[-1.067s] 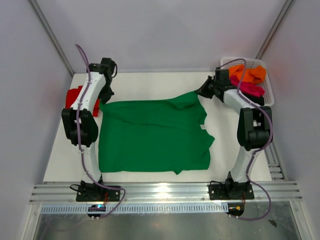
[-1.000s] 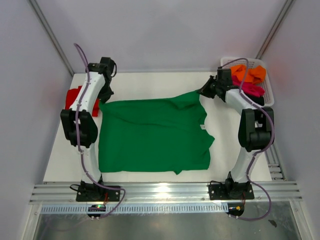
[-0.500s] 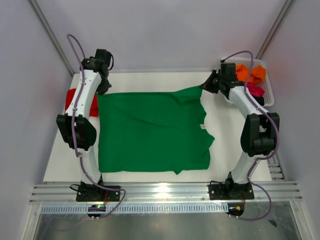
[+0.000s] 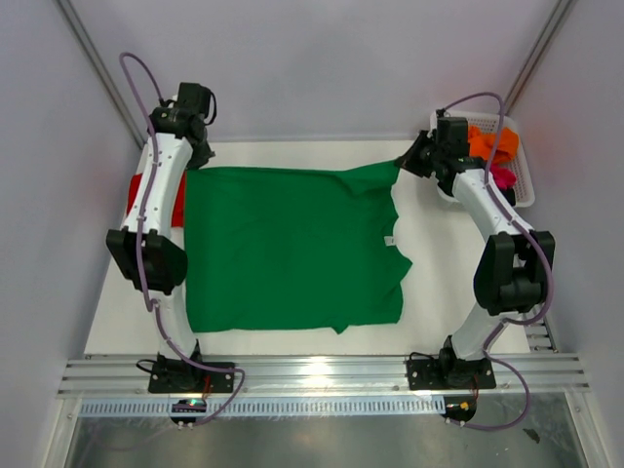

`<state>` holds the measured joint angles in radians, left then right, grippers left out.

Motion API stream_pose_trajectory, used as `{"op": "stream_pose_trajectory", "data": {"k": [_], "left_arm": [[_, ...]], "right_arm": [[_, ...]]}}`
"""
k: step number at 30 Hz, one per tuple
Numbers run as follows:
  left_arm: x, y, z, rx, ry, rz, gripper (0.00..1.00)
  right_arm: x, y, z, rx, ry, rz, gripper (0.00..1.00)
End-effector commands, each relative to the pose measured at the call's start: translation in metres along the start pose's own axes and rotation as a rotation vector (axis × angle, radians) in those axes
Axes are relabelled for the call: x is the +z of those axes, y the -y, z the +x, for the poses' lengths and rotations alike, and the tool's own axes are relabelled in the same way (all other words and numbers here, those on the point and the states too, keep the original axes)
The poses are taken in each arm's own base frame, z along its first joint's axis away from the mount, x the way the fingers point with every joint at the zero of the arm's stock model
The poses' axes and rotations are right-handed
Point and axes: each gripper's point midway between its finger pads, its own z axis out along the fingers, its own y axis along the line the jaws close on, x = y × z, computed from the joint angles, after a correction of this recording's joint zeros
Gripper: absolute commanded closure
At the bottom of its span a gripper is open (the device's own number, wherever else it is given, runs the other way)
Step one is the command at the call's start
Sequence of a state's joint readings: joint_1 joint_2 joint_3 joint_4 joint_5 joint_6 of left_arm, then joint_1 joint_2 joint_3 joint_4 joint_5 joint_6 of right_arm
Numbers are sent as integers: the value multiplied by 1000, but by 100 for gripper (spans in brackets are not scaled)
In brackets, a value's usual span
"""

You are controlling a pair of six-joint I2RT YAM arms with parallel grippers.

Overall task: Fold and stack the t-shirts
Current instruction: Fold the flattened tshirt in 1/3 of the way

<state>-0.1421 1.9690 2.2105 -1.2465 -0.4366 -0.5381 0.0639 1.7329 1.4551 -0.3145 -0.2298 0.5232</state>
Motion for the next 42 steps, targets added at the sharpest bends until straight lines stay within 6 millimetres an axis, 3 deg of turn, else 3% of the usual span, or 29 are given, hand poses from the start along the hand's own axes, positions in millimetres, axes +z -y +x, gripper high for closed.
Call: {"op": "stream_pose_trajectory", "data": {"k": [1,10,20,27,37,42], "left_arm": [[-24,-9,-22,-16,85,11,100],[-18,-9,12,-30,-17,29,100],[-26,-10,64,-41,-112,47,100],[-11,-26,106,20,-187,-28,100],[-4,-35,126,9,-216,-91,100],[10,-48,157,-3,-284,-175,100]], "right_arm": [[-21,-10,-32,-40,107,-13,97],[-32,0,-2,-15,66,-7,97],[-53,27,58,33,-32,36,97],[-68,40,86,30,-75,63,97],[-85,51,126,64,-151,66,97],[-97,53,146,82,-175,58,97]]}}
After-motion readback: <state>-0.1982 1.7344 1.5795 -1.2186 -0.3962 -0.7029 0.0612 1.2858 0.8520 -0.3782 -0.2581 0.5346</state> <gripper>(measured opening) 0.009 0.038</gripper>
